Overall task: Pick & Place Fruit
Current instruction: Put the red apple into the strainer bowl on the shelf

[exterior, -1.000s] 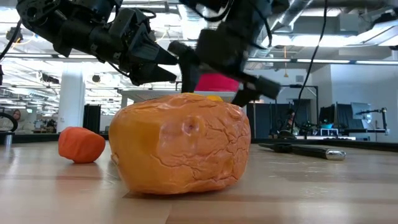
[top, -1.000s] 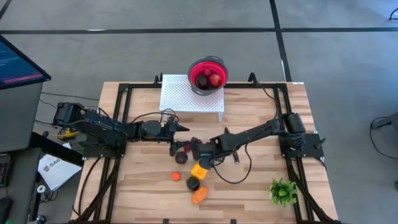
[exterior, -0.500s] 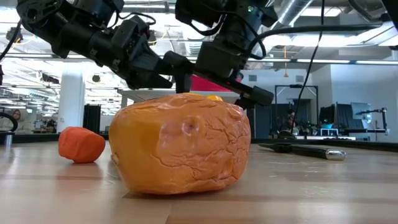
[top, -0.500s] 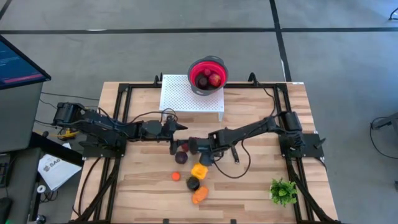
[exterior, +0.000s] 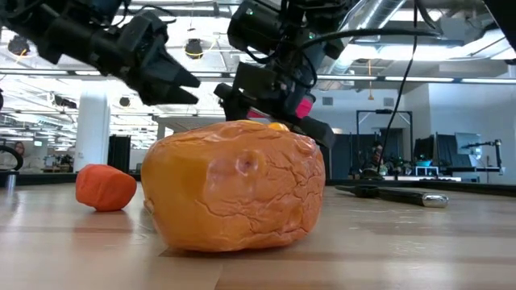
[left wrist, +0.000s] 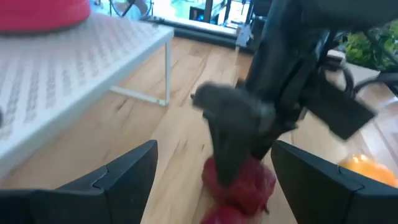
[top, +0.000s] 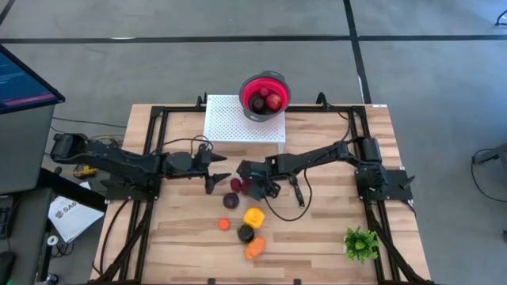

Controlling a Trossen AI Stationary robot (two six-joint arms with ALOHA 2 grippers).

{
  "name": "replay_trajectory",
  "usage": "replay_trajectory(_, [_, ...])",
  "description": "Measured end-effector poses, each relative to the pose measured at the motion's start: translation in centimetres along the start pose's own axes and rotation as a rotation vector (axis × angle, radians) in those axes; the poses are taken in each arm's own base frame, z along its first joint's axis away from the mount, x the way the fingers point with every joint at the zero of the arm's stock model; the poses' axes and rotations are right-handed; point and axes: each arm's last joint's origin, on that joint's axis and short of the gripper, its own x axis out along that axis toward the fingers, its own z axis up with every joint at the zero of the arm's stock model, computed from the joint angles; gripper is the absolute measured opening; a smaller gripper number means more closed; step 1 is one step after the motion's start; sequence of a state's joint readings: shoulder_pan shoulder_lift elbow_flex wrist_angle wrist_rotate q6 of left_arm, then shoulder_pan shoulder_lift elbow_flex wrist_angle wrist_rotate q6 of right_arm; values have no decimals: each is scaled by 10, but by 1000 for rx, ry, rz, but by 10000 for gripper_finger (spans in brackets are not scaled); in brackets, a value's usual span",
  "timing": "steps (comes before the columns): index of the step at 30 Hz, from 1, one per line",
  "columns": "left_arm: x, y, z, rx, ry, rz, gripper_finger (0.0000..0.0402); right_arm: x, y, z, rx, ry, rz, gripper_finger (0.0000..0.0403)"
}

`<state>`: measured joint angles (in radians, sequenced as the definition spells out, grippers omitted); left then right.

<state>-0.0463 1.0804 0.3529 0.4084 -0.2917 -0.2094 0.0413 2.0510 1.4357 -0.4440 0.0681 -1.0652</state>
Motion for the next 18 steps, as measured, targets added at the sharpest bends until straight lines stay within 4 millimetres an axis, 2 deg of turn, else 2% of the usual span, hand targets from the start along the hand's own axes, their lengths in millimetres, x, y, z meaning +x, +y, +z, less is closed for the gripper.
replay_trajectory(8, [-11,7,-14,-41,0,14,308,0,-1,1,87,-90,39,320])
replay_trajectory(18, [-10,7,-14,-43,-6,15,308,1,-5,-10,250,-128,90,278])
